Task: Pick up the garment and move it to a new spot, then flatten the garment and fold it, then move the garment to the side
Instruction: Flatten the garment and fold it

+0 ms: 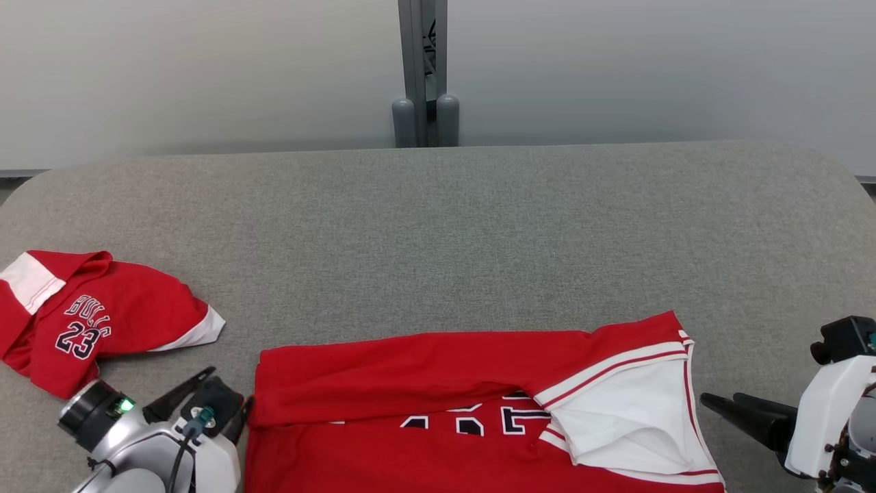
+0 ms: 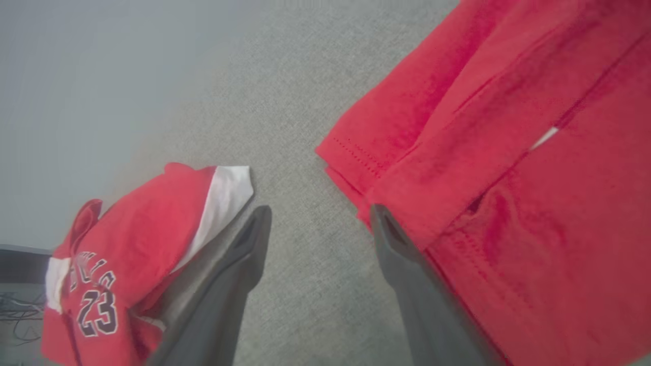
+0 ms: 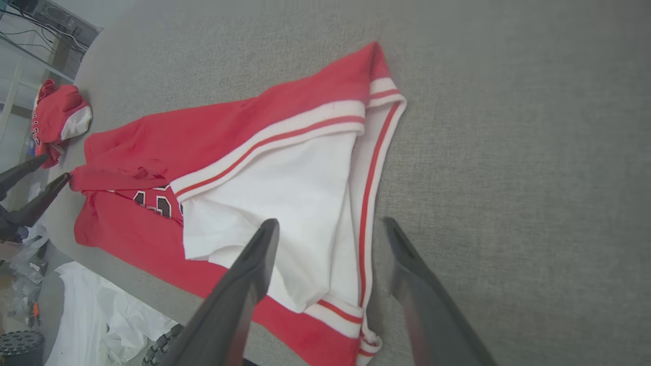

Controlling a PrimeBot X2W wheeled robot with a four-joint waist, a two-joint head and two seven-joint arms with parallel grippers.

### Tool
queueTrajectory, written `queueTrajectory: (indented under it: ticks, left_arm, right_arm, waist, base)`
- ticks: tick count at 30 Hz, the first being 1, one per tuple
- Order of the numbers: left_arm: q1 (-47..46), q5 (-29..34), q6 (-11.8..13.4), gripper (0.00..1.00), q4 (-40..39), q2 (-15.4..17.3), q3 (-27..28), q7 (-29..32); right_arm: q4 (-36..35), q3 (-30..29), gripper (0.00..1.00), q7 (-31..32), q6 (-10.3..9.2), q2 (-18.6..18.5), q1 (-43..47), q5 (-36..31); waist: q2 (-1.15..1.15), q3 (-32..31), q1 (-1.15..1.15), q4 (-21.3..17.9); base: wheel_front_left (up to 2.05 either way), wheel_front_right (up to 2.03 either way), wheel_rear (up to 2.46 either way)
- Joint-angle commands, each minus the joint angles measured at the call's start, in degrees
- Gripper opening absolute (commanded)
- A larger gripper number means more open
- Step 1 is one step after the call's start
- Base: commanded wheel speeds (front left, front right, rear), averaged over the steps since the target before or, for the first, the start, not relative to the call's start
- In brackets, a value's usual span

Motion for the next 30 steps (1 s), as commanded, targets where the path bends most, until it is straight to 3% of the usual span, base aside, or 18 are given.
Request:
queueTrajectory:
  ticks: [1, 5, 8, 13, 16, 17, 18, 20, 22, 30]
  left_arm:
    - [-0.01, -0.19, 0.65, 1.0, -0.27, 0.56, 0.61, 0.13]
    - [0.28, -0.87, 4.23, 1.0, -2.74, 1.47, 2.78, -0.15]
    - [0.84, -2.98, 8.28, 1.0, -5.02, 0.82, 6.16, -3.02]
    - [2.52, -9.29, 12.75, 1.0, -8.1, -3.5, 12.96, -10.97]
    - [3.52, -11.99, 14.14, 1.0, -10.17, -6.25, 16.3, -14.09]
    - [4.01, -12.41, 14.71, 1.0, -11.1, -7.05, 17.28, -14.68]
    - [7.62, -10.85, 15.68, 1.0, -18.28, -12.08, 23.81, -15.23]
    - [10.6, -8.44, 14.38, 1.0, -21.5, -15.57, 28.03, -15.21]
    - [12.33, -6.43, 12.98, 1.0, -22.61, -17.75, 30.65, -15.22]
    - [17.08, -0.15, 6.85, 1.0, -19.77, -24.16, 36.81, -15.24]
  right_arm:
    - [0.33, -0.16, 1.0, -0.53, 0.04, -0.15, -0.32, 0.07]
    - [0.91, -2.08, 1.0, -4.4, 0.03, 0.57, -0.65, -0.92]
    - [1.98, -4.85, 1.0, -12.37, 0.04, 2.01, -1.33, -4.1]
    - [5.09, -7.9, 1.0, -26.31, 0.04, 5.21, -2.24, -12.6]
    - [7.34, -11.26, 1.0, -29.49, 0.04, 6.97, -2.38, -20.19]
    - [7.96, -14.35, 1.0, -29.74, 0.04, 8.24, -2.36, -23.01]
    - [4.39, -31.87, 1.0, -29.6, 0.04, 16.96, 5.43, -38.75]
    - [1.97, -38.15, 1.0, -29.61, 0.04, 22.05, 10.29, -44.88]
    - [0.86, -40.16, 1.0, -29.62, 0.04, 24.65, 13.0, -47.63]
    - [1.11, -42.3, 1.0, -29.63, 0.04, 29.06, 17.63, -51.08]
  waist:
    - [0.0, -0.15, 0.0, 0.06]
    - [0.0, -1.13, 0.0, 0.16]
    - [0.0, -2.02, 0.0, -0.12]
    - [0.0, -2.96, 0.0, -0.77]
    - [0.0, -3.16, 0.0, -1.28]
    - [0.0, -3.17, 0.0, -1.53]
    - [0.0, -2.77, 0.0, -2.28]
    - [0.0, -2.51, 0.0, -2.59]
    - [0.0, -2.34, 0.0, -2.85]
    - [0.0, -1.78, 0.0, -3.15]
  base:
    - [0.0, 0.0, 0.0]
    - [0.0, 0.0, 0.0]
    - [0.0, 0.0, 0.0]
    - [0.0, 0.0, 0.0]
    - [0.0, 0.0, 0.0]
    - [0.0, 0.0, 0.0]
    - [0.0, 0.0, 0.0]
    - [0.0, 0.0, 0.0]
    - [0.0, 0.0, 0.0]
    - [0.0, 0.0, 0.0]
